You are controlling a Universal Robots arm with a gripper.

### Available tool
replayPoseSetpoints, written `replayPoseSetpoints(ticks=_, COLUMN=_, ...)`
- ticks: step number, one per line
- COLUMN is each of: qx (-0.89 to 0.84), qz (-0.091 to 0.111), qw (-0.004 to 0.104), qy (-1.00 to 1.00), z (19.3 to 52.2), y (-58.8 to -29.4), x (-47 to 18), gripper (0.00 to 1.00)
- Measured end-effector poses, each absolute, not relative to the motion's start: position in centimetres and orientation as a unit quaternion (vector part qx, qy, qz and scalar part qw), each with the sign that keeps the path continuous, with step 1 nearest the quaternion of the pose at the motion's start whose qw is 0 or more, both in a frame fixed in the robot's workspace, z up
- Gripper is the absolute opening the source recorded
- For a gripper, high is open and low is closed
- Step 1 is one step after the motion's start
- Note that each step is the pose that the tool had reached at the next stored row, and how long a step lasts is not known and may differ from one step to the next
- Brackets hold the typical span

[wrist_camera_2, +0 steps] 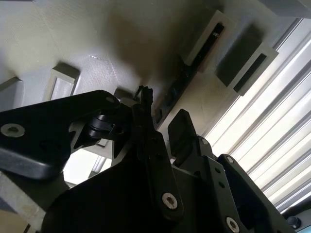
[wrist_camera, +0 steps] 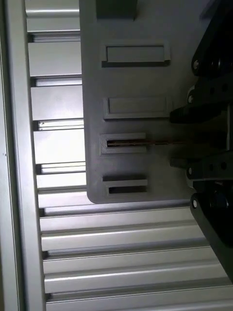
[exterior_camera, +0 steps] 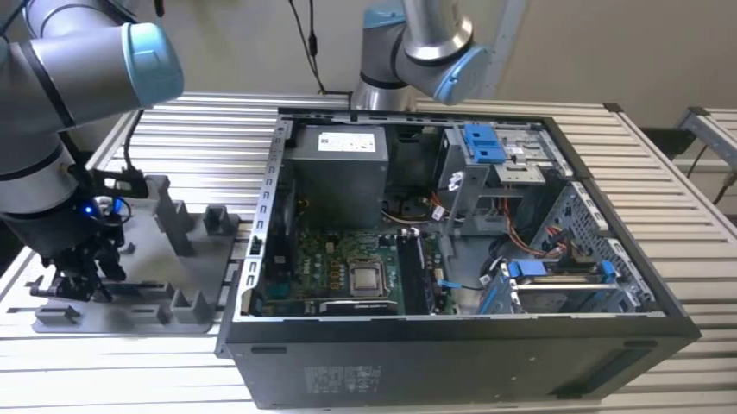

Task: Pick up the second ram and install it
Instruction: 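Pick up the second ram and move it above second insertion slot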

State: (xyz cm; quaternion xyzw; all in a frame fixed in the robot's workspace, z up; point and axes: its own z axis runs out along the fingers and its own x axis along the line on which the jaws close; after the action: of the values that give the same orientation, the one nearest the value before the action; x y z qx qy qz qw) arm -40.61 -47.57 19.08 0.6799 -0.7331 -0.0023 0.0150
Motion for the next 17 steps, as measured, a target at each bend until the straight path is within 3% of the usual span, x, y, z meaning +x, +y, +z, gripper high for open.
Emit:
replayPoseSetpoints(ticks=3, qx=0.680, qz=-0.002, qw=0.015, qy=-0.733, z=19.06, y=-47.57, x=-40.61, gripper=0.40)
replayPoseSetpoints(ticks=6, qx=0.680, qz=-0.002, qw=0.015, qy=-0.733, z=19.07, y=-47.57, x=-40.61, gripper=0.26)
replayPoseSetpoints(ticks=9, qx=0.680, qz=-0.002, qw=0.015, qy=-0.733, z=19.07, y=-47.57, x=-40.61, gripper=0.26)
replayPoseSetpoints(ticks=14, qx=0.680, qz=-0.002, qw=0.015, qy=-0.733, z=19.07, y=-47.57, x=-40.61, gripper=0.14)
replayPoseSetpoints(ticks=17, qx=0.680, qz=-0.002, qw=0.015, qy=-0.733, z=19.07, y=-47.57, x=-40.61, gripper=0.14)
